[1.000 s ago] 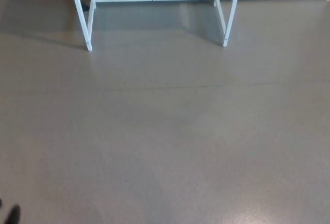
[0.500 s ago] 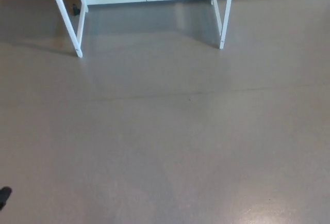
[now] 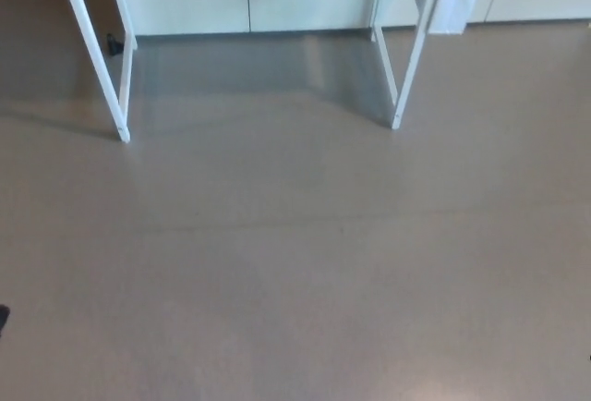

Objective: The robot walk up to a desk on which a bottle is kept on the left hand side and a container is kept on the right hand side. The robot uses its left hand to pick up the bottle and places it in the container.

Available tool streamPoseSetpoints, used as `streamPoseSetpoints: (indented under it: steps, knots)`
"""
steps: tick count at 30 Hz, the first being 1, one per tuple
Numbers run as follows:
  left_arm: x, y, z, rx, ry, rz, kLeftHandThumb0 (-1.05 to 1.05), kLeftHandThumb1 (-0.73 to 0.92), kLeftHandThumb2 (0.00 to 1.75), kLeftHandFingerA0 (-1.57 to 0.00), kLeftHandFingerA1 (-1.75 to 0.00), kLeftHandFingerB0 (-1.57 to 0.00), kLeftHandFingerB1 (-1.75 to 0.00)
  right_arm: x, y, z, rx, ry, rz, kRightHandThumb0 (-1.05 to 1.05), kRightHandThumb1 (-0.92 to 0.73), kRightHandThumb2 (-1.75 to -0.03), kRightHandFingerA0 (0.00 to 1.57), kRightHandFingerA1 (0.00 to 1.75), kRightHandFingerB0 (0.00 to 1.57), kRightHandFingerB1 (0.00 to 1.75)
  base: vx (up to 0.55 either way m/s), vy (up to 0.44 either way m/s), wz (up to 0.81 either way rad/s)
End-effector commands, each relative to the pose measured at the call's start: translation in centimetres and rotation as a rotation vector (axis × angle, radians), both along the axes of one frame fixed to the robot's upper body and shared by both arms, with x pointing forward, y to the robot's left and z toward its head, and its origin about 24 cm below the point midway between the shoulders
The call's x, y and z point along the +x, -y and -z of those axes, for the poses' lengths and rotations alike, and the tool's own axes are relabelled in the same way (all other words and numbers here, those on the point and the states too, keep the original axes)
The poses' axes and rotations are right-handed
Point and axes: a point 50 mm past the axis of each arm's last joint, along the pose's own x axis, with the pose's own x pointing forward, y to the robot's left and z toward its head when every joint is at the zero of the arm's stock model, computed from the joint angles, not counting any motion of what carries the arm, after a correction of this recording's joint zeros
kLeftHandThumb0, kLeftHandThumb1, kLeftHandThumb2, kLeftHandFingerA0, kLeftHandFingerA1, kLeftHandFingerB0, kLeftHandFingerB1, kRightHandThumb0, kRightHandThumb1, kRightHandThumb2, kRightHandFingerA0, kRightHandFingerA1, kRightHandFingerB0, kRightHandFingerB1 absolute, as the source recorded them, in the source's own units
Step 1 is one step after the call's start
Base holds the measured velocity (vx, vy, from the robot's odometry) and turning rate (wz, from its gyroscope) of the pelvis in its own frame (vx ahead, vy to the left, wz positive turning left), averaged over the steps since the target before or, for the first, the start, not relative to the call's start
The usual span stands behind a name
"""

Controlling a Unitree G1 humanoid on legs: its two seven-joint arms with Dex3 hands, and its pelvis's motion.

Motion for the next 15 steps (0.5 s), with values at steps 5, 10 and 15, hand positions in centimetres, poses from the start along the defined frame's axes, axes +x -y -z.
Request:
streamPoseSetpoints:
  steps: [5,10,15]
  knots:
    - [-0.1,0.1,0.1,-0.029,0.008,0.007,-0.23,0.07,0.99,-0.11,-0.53,-0.10,-0.53,-0.6,0.5,0.0,0.009,0.006,0.019,-0.50,-0.44,-0.54,0.49,0.49,0.38,0.38,0.39,-0.072,0.19]
    - [-0.5,0.4,0.5,-0.037,0.002,0.010,-0.89,0.06,1.48,-0.21,-0.37,-0.19,-0.36,-1.1,0.7,0.2,0.005,-0.004,0.020,-0.56,-0.34,-0.75,0.46,0.58,0.32,0.49,0.49,-0.028,0.24]
    - [-0.9,0.2,0.7,-0.037,-0.015,0.013,-0.85,0.09,1.41,-0.24,-0.38,-0.21,-0.35,-1.4,0.6,0.3,0.001,-0.010,0.015,-0.55,-0.39,-0.53,0.50,0.50,0.45,0.44,0.42,-0.055,-0.02]
